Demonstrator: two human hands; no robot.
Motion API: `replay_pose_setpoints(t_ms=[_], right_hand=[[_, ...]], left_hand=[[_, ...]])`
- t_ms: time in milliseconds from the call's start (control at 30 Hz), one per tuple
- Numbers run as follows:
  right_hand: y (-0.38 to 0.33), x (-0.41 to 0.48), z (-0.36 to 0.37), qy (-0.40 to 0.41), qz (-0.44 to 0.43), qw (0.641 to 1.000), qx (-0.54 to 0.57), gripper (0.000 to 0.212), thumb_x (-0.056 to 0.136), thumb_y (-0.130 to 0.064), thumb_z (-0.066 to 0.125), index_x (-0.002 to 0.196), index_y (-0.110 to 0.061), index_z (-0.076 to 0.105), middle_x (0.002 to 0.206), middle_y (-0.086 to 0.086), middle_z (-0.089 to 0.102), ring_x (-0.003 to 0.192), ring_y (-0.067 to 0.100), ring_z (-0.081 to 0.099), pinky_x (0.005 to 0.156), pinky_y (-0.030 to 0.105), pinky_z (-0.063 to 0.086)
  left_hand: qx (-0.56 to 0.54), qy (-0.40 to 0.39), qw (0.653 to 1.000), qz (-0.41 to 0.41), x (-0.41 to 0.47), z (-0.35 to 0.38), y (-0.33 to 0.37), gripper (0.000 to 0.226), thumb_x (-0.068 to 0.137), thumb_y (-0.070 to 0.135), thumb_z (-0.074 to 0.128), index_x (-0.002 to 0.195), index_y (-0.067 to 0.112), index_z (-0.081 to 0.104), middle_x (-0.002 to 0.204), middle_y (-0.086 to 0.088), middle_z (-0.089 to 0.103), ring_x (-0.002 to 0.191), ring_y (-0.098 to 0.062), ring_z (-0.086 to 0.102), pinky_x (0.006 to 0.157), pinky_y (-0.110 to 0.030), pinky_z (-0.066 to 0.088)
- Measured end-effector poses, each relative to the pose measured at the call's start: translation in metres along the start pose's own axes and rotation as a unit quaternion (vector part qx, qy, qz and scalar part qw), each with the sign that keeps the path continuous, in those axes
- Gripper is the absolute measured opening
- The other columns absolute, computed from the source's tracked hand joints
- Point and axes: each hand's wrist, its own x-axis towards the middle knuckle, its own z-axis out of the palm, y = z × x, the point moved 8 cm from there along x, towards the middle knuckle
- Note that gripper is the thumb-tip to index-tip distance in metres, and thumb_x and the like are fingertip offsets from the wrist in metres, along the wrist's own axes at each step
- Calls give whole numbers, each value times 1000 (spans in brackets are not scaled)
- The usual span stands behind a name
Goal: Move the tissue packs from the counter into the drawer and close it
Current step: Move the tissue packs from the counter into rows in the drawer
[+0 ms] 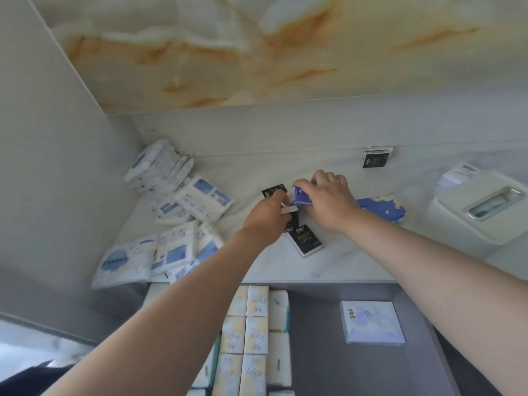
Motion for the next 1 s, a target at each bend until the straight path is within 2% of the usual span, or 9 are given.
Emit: replay_pose_setpoints(t_ms=[200,300,433,500,667,767,833,867,1000], right_hand=[[46,2,2,-58,123,985,110,40,93,-24,52,129,-10,43,125,14,44,107,37,52,81,37,38],[59,-1,10,-75,160,973,146,39,98,-23,44,133,-7,39,127,16,46,110,37,51,80,36,37],[73,-3,17,-79,236,952,180,59,100,-21,40,152,-5,16,137,21,38,119,42,49,88,40,39],[77,-5,15,-65,251,953,157,62,99,-20,44,152,-5,18,139,21,36,118,42,49,89,40,39],[53,1,-18,68,141,987,32,41,80,-8,60,120,-7,54,122,18,48,106,39,51,81,42,44],[16,-3,-1,-68,65,990,110,14,86,-31,57,99,-24,59,107,-2,62,98,27,61,75,34,46],[-4,-13,23,-196,32,976,91,27,87,-47,56,105,-28,58,110,-7,61,101,21,61,75,32,43],[-9,-14,29,-198,20,977,74,31,87,-45,55,111,-25,56,114,-4,57,103,23,60,75,33,42],[-3,4,18,-45,39,997,43,42,83,-6,56,124,-13,49,126,9,42,108,30,52,74,38,47]], left_hand=[[60,-10,997,-41,9,-13,-33,26,98,15,36,120,18,50,105,-4,56,85,-22,55,57,-24,38],[91,-44,991,-84,10,-10,-52,27,95,17,33,116,24,47,108,-7,62,92,-25,58,77,-36,52],[170,-74,974,-134,9,-9,-65,30,96,20,34,122,15,47,115,-12,61,105,-33,58,91,-44,50],[201,-57,969,-135,11,-11,-64,32,96,21,38,125,14,49,122,-12,56,112,-32,54,94,-45,47],[238,14,971,2,26,-9,-27,48,89,11,49,134,28,50,131,-3,47,120,-24,41,99,-37,37],[225,-39,970,87,32,11,-9,61,84,6,55,138,34,48,139,7,45,126,-19,37,99,-33,36],[249,-82,959,109,34,24,-8,67,85,4,55,142,37,44,147,9,38,133,-19,31,102,-34,36],[265,-87,953,116,36,27,-8,67,85,4,55,143,37,43,148,8,37,134,-19,31,102,-35,37],[301,-66,941,139,37,24,-7,53,91,22,58,140,37,46,136,1,42,128,-23,36,99,-38,39]])
